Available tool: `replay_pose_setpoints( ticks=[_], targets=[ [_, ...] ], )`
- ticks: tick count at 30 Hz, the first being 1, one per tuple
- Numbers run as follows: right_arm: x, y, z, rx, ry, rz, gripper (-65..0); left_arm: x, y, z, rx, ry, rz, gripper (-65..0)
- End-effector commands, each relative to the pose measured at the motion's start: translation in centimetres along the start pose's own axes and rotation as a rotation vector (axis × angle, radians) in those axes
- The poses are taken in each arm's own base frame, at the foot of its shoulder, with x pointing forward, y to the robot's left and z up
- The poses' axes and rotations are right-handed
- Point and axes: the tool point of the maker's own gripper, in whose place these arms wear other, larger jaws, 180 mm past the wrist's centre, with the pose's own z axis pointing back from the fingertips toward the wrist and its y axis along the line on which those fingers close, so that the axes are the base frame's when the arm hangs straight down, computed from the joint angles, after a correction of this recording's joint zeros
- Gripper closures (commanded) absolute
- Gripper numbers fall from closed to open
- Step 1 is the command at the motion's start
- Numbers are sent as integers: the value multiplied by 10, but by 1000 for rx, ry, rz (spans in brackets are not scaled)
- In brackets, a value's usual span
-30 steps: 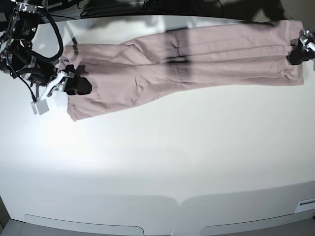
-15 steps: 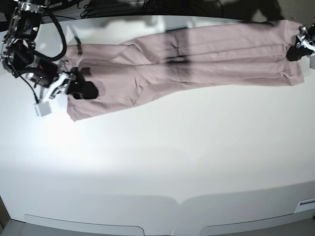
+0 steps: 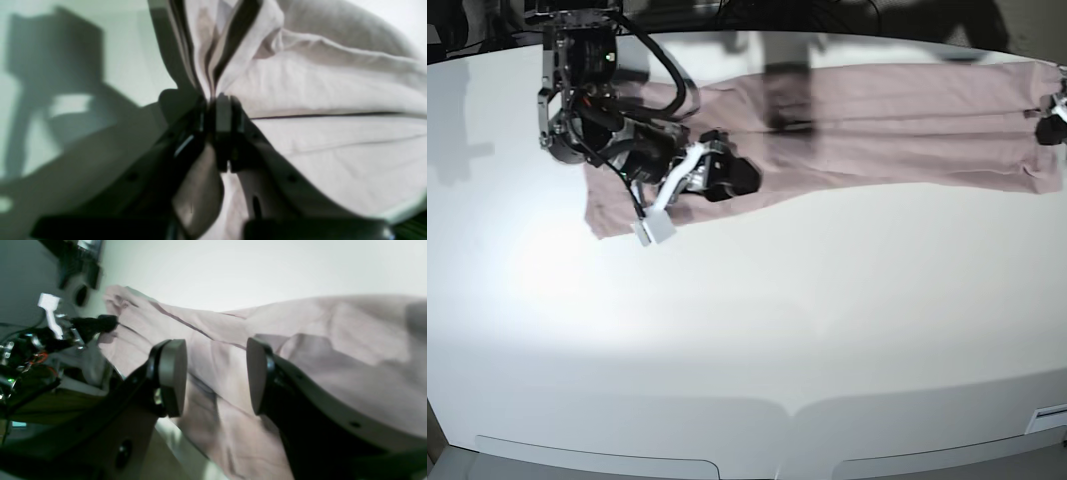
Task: Fold the T-shirt properly
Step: 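Move the right gripper along the strip toward its middle, then lift the strip end with the left gripper and fold it toward the right gripper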
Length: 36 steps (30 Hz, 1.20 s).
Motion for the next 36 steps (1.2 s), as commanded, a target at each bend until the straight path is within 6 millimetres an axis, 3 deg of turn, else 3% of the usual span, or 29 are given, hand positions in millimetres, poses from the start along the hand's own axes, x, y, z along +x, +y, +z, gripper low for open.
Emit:
replay_pose_setpoints(
  ticks=[1, 7, 11, 14, 20, 24, 30, 36],
  targets=[
    [14, 5, 0, 12, -43, 28, -293, 27, 11, 12, 27, -47, -51, 0],
    [18, 7, -13, -20, -37, 49, -293, 59, 31, 34, 74, -50, -126, 0],
    [24, 3, -11, -36, -38, 71, -293, 60, 13, 39, -13, 2, -72, 0],
    [32, 2, -11, -38, -47, 88, -293, 62, -25, 39, -152, 7, -40, 0],
    [44, -4, -7, -53, -54, 122, -293, 53, -141, 42, -459, -67, -80, 0],
    [48, -5, -6, -56, -58, 132, -293, 52, -203, 52, -581, -196, -76, 0],
    [52, -4, -6, -53, -66, 137, -293, 37, -263, 54, -720, -239, -19, 0],
    [59, -4, -6, -53, -75, 150, -293, -3, -304, 20, -716, -116, -75, 0]
  ],
)
